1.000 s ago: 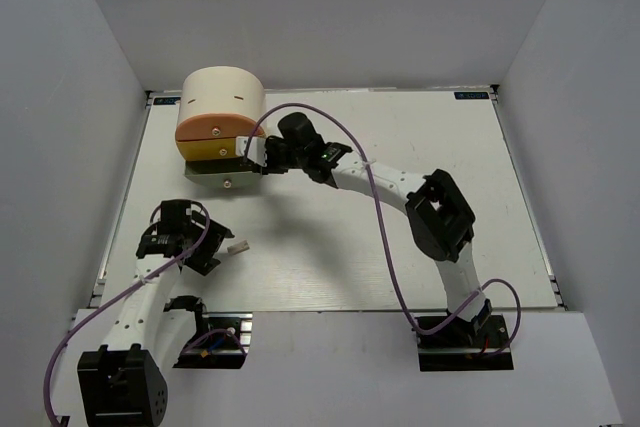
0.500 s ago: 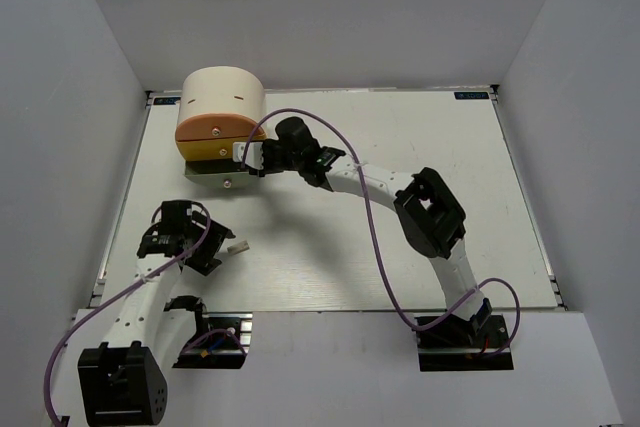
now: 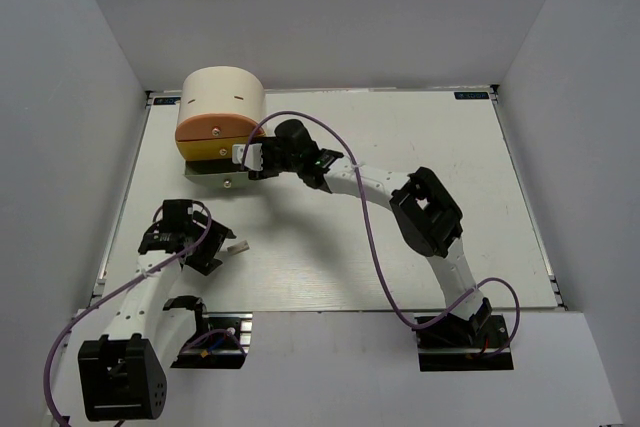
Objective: Sort the stationery into containers
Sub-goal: Place the stationery in the drawer, then pick up the stationery from the center of the board.
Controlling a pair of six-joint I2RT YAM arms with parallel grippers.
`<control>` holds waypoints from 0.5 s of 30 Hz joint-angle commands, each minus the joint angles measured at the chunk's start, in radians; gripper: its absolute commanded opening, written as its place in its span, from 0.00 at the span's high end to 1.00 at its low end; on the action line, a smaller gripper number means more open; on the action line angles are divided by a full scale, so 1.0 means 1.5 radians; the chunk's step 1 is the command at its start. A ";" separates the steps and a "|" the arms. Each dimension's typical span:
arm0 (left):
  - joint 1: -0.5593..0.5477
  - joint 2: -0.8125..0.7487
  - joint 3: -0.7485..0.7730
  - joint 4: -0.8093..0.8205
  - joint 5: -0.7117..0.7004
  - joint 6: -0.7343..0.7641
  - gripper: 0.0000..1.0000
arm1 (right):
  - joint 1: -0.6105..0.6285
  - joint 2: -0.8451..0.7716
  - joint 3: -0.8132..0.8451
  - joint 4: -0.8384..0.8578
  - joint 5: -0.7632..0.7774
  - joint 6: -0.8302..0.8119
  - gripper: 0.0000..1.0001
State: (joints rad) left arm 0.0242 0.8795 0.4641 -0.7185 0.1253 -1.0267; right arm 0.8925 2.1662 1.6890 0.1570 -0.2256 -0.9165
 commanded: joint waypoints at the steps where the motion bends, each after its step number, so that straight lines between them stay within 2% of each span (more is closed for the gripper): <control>1: -0.002 0.005 0.000 0.017 0.008 0.010 0.19 | 0.004 -0.003 -0.007 0.048 0.009 -0.006 0.40; 8: -0.002 0.017 0.000 0.023 0.008 0.022 0.19 | 0.003 -0.028 -0.023 0.043 -0.002 0.010 0.42; 11: -0.008 0.039 0.017 0.016 0.002 0.016 0.19 | 0.001 -0.057 -0.033 0.027 -0.022 0.026 0.64; 12: -0.008 0.050 0.017 0.006 0.002 0.016 0.20 | 0.001 -0.075 -0.048 0.016 -0.028 0.029 0.74; 15: -0.008 0.062 0.046 -0.010 -0.011 0.003 0.20 | -0.001 -0.128 -0.097 0.021 -0.035 0.052 0.77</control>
State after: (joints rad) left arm 0.0174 0.9688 0.4782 -0.7136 0.1246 -1.0115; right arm 0.8925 2.1128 1.5879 0.1585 -0.2432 -0.8761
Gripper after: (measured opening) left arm 0.801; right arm 0.233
